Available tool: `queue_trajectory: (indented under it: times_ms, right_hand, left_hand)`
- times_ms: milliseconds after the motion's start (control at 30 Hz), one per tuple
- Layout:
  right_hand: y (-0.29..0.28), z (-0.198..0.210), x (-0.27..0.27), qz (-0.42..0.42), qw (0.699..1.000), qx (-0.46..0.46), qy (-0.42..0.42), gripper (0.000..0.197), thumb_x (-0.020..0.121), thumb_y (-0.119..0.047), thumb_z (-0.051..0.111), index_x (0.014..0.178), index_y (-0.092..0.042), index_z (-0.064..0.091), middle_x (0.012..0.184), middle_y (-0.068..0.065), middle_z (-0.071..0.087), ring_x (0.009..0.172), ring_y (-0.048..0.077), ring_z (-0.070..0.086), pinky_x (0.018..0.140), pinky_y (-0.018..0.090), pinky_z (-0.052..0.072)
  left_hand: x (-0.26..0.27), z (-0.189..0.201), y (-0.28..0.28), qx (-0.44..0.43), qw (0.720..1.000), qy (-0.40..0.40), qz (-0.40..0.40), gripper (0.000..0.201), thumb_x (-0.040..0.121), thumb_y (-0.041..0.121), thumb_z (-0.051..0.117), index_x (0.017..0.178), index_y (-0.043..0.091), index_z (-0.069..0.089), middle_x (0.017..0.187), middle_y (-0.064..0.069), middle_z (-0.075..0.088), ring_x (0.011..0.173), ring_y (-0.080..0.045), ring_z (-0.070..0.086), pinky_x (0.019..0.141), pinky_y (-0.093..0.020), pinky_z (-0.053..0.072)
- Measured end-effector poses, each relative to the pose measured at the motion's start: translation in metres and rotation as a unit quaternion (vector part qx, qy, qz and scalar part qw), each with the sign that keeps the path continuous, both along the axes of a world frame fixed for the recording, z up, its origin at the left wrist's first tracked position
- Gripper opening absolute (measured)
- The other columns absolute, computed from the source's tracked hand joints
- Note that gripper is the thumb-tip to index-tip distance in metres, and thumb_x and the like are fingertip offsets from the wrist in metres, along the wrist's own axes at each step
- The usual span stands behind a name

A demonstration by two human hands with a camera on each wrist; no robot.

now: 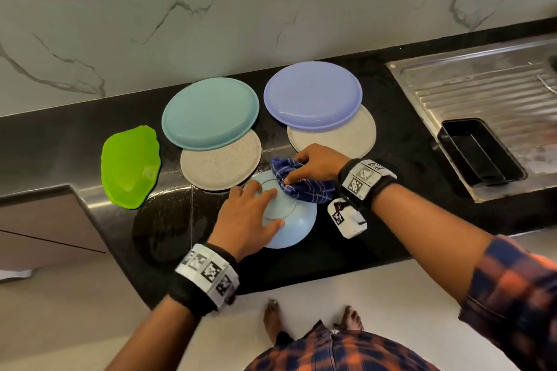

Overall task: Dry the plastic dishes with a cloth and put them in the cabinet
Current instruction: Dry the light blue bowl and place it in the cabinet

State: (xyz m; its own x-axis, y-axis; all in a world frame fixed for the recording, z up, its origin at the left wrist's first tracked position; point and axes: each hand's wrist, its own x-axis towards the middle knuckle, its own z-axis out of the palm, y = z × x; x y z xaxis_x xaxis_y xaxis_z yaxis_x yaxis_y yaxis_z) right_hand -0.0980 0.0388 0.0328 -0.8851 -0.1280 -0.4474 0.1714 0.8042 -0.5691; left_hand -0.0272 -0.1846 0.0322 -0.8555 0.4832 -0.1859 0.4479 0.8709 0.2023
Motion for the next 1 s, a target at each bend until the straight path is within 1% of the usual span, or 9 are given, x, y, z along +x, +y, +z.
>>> queue_trajectory:
  times_ms: [133,233,400,500,633,733,800,900,1000]
  right_hand:
    - [-0.004,-0.009,0.026,-0.062,0.997,0.020,0.041,0.053,0.063,-0.075,0.070,0.083,-0.026,0.070,0.077,-0.008,0.069,0.075,0.015,0.064,0.068,0.031,0.049]
    - [-0.005,-0.016,0.070,-0.147,0.988,0.002,0.046,0.065,0.060,-0.087,0.062,0.090,-0.030,0.064,0.085,-0.011,0.068,0.080,0.012,0.063,0.077,0.034,0.052]
    - [-0.030,-0.024,0.127,-0.208,0.974,-0.010,0.091,0.060,0.071,-0.083,0.058,0.105,-0.033,0.056,0.109,-0.008,0.059,0.099,0.020,0.062,0.081,0.036,0.046]
    - [-0.028,-0.018,0.112,-0.200,0.976,-0.019,0.086,0.049,0.080,-0.072,0.061,0.110,-0.033,0.061,0.115,-0.004,0.064,0.104,0.024,0.062,0.083,0.034,0.046]
    - [-0.010,-0.006,0.046,-0.092,0.994,-0.026,0.048,0.035,0.081,-0.052,0.071,0.107,-0.028,0.070,0.104,-0.001,0.070,0.096,0.021,0.064,0.078,0.030,0.045]
    - [0.003,0.000,0.010,-0.043,0.999,-0.001,0.008,0.036,0.074,-0.053,0.077,0.100,-0.028,0.072,0.095,-0.005,0.069,0.091,0.019,0.065,0.079,0.033,0.049]
    - [0.007,0.001,0.004,-0.031,0.999,-0.004,-0.008,0.032,0.073,-0.052,0.078,0.093,-0.027,0.072,0.092,-0.003,0.071,0.090,0.021,0.066,0.081,0.035,0.051]
    - [0.006,-0.002,0.019,-0.048,0.999,0.009,0.023,0.030,0.077,-0.058,0.072,0.086,-0.030,0.068,0.085,-0.004,0.068,0.088,0.023,0.065,0.074,0.033,0.047]
    - [-0.002,-0.014,0.058,-0.141,0.986,0.007,0.089,0.047,0.080,-0.069,0.058,0.112,-0.035,0.065,0.111,-0.004,0.070,0.103,0.024,0.065,0.086,0.036,0.050]
  left_hand:
    - [-0.026,-0.011,-0.031,0.050,0.989,-0.041,-0.134,0.075,0.087,0.055,0.064,0.152,0.030,0.036,0.156,0.001,0.028,0.146,-0.024,0.020,0.119,-0.037,0.020]
    - [-0.031,-0.023,-0.037,0.094,0.983,-0.068,-0.139,0.076,0.086,0.060,0.062,0.151,0.027,0.037,0.160,0.002,0.024,0.150,-0.019,0.016,0.122,-0.040,0.021]
    - [-0.024,-0.031,-0.037,0.120,0.982,-0.063,-0.128,0.084,0.084,0.069,0.049,0.154,0.026,0.031,0.163,0.009,0.012,0.152,-0.021,0.003,0.123,-0.036,0.013]
    - [-0.003,-0.030,-0.022,0.136,0.989,-0.043,-0.045,0.089,0.085,0.074,0.038,0.152,0.016,0.036,0.161,0.001,0.020,0.150,-0.030,0.014,0.122,-0.042,0.015]
    - [0.039,-0.025,0.033,0.011,0.999,0.022,0.036,0.072,0.092,0.048,0.049,0.139,-0.006,0.048,0.146,-0.028,0.044,0.135,-0.045,0.043,0.106,-0.061,0.040]
    - [0.042,-0.007,0.051,0.026,0.990,-0.021,0.137,0.071,0.095,0.057,0.045,0.153,0.016,0.033,0.161,-0.010,0.025,0.139,-0.040,0.034,0.105,-0.046,0.042]
    - [0.031,-0.009,0.039,0.039,0.991,0.005,0.127,0.067,0.093,0.060,0.047,0.151,0.028,0.034,0.160,0.000,0.026,0.131,-0.033,0.037,0.102,-0.038,0.041]
    - [0.014,-0.013,0.013,0.073,0.997,0.008,0.032,0.068,0.086,0.054,0.065,0.146,0.028,0.046,0.150,0.000,0.039,0.127,-0.030,0.039,0.107,-0.038,0.039]
    - [0.007,-0.022,-0.003,0.100,0.995,-0.002,-0.007,0.069,0.083,0.050,0.072,0.143,0.023,0.052,0.145,-0.007,0.044,0.132,-0.032,0.039,0.112,-0.041,0.035]
